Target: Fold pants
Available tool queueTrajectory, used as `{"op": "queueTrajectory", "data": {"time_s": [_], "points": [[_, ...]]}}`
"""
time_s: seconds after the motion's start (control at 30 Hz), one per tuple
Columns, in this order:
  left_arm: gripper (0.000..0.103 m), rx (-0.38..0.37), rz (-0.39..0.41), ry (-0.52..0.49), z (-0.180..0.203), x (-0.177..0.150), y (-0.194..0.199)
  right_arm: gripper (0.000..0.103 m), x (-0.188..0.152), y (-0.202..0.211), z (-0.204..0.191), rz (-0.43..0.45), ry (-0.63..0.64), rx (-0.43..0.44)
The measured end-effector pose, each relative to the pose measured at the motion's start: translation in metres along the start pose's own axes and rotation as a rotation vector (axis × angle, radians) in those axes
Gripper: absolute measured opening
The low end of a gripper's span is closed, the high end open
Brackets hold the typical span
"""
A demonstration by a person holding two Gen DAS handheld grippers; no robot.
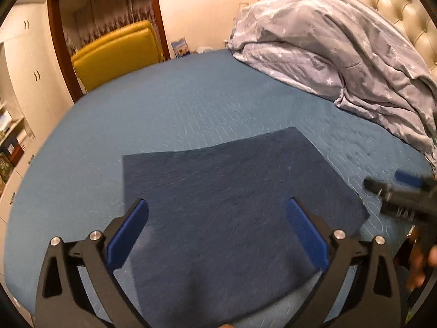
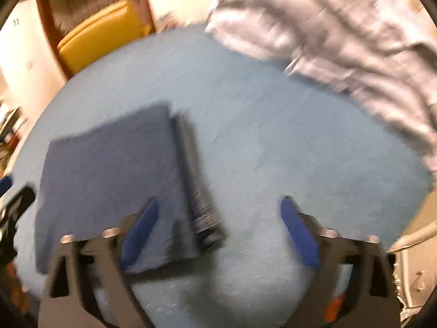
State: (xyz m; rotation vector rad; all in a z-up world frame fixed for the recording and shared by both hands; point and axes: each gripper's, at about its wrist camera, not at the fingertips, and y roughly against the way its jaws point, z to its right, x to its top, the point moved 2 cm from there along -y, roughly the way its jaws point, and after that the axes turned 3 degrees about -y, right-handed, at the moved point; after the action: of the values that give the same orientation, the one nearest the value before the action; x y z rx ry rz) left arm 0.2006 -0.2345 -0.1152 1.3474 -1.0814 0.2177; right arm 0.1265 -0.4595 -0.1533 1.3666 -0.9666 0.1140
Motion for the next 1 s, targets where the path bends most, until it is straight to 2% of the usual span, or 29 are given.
{"op": "queueTrajectory", "data": {"time_s": [0.23, 0.37, 0.6, 1.0], "points": [[0.101, -0.127, -0.043, 0.023, 0.009, -0.02, 0.034, 0.089, -0.018, 0.056, -0.019, 0.061, 0.062, -0.084], [0.101, -0.144, -0.062, 0.067, -0.001, -0.026, 0.048, 0.089, -0.028, 0.075, -0.029, 0.05, 0.05, -0.074], [0.101, -0.083, -0.075, 0.089, -0.011, -0.028, 0.057, 0.089, -0.034, 0.086, -0.051, 0.054, 0.099, -0.079], [0.101, -0.095, -0.094, 0.109, -0.015, -0.025, 0.053, 0.089, -0.034, 0.083, -0.058, 0.045, 0.103, -0.051]]}}
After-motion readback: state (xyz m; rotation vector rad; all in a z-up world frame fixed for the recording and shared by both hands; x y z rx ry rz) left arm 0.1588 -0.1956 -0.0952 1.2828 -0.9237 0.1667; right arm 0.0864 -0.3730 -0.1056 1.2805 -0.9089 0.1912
